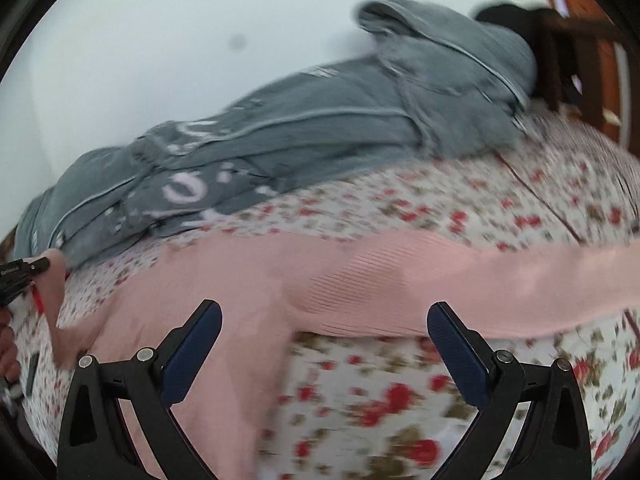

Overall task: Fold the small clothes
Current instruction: 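Grasp the sweater sleeve with the left tool and fold it across the body, then pinch the sweater side edge with the left tool, fold it inward, release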

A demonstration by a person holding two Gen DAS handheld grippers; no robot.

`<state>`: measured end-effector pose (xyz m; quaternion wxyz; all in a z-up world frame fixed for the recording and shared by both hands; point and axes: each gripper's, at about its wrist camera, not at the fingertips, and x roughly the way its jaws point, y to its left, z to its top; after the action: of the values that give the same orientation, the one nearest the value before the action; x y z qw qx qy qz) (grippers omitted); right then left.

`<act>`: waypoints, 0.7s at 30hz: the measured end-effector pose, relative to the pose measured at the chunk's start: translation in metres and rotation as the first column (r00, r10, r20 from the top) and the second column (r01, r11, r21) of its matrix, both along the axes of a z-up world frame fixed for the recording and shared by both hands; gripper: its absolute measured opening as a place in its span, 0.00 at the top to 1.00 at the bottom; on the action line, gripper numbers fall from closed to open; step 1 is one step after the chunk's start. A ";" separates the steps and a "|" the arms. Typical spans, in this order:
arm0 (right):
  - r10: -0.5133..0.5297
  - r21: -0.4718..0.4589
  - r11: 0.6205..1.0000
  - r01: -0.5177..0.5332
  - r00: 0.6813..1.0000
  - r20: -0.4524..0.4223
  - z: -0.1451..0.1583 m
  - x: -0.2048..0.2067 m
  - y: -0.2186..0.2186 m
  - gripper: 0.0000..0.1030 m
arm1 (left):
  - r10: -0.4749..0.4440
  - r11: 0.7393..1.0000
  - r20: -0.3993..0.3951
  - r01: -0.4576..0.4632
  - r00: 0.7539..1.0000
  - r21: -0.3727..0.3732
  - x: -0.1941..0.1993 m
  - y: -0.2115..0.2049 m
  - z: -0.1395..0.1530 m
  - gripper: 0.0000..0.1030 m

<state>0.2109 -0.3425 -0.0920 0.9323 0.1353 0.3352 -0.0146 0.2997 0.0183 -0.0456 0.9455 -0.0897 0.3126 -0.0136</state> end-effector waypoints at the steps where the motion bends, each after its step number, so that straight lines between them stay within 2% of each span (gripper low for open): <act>1: -0.020 0.008 1.000 0.020 1.000 -0.013 -0.003 0.001 -0.008 0.02 | -0.043 0.999 -0.010 0.043 0.999 -0.010 0.009 -0.029 -0.006 0.93; 4: -0.080 -0.006 0.997 0.080 0.997 -0.011 -0.007 -0.001 -0.027 0.02 | -0.148 0.989 -0.045 0.147 0.988 -0.032 0.024 -0.099 -0.031 0.93; 6: -0.109 -0.010 0.994 0.109 0.994 -0.011 -0.007 -0.001 -0.038 0.02 | -0.215 0.976 -0.093 0.211 0.972 -0.049 0.029 -0.138 -0.055 0.93; 8: -0.114 0.010 0.993 0.114 0.993 -0.005 -0.005 -0.004 -0.046 0.02 | -0.248 0.968 -0.167 0.248 0.954 -0.023 0.030 -0.178 -0.087 0.93; 10: -0.128 0.034 0.991 0.128 0.992 0.001 -0.005 -0.010 -0.051 0.02 | -0.275 0.959 -0.215 0.283 0.937 0.006 0.027 -0.198 -0.109 0.93; 12: -0.130 0.045 0.991 0.129 0.991 0.012 -0.004 -0.013 -0.053 0.02 | -0.306 0.947 -0.241 0.320 0.921 0.019 0.026 -0.203 -0.115 0.92; 13: -0.124 0.044 0.991 0.123 0.992 0.015 -0.003 -0.013 -0.051 0.02 | -0.329 0.940 -0.235 0.340 0.914 0.004 0.024 -0.201 -0.110 0.85; 14: -0.115 0.035 0.993 0.114 0.993 0.016 -0.002 -0.011 -0.048 0.02 | -0.353 0.933 -0.228 0.359 0.908 -0.016 0.020 -0.196 -0.104 0.71; 15: -0.107 0.025 0.994 0.107 0.994 0.016 -0.002 -0.009 -0.044 0.02 | -0.374 0.926 -0.218 0.377 0.901 -0.032 0.015 -0.189 -0.097 0.62; 16: -0.098 0.013 0.995 0.098 0.995 0.014 -0.002 -0.007 -0.040 0.02 | -0.386 0.921 -0.192 0.388 0.902 -0.027 0.007 -0.179 -0.089 0.45; 17: -0.084 -0.003 0.996 0.084 0.996 0.011 -0.003 -0.005 -0.034 0.02 | -0.380 0.923 -0.159 0.385 0.911 0.001 0.000 -0.168 -0.082 0.38; 18: -0.068 -0.021 0.997 0.069 0.998 0.010 -0.003 -0.003 -0.028 0.02 | -0.357 0.929 -0.100 0.364 0.929 0.062 -0.016 -0.153 -0.072 0.37; 20: -0.036 -0.070 0.997 0.037 0.999 0.011 -0.004 0.000 -0.011 0.02 | -0.314 0.935 -0.042 0.317 0.948 0.161 -0.032 -0.129 -0.064 0.31; 21: -0.025 -0.083 0.996 0.026 1.000 0.012 -0.005 0.002 -0.006 0.02 | -0.264 0.937 -0.012 0.259 0.965 0.233 -0.043 -0.111 -0.061 0.29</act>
<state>0.2126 -0.3482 -0.0970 0.9387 0.1008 0.3273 -0.0395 0.2563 -0.0928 -0.1067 0.9422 0.0639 0.3122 -0.1033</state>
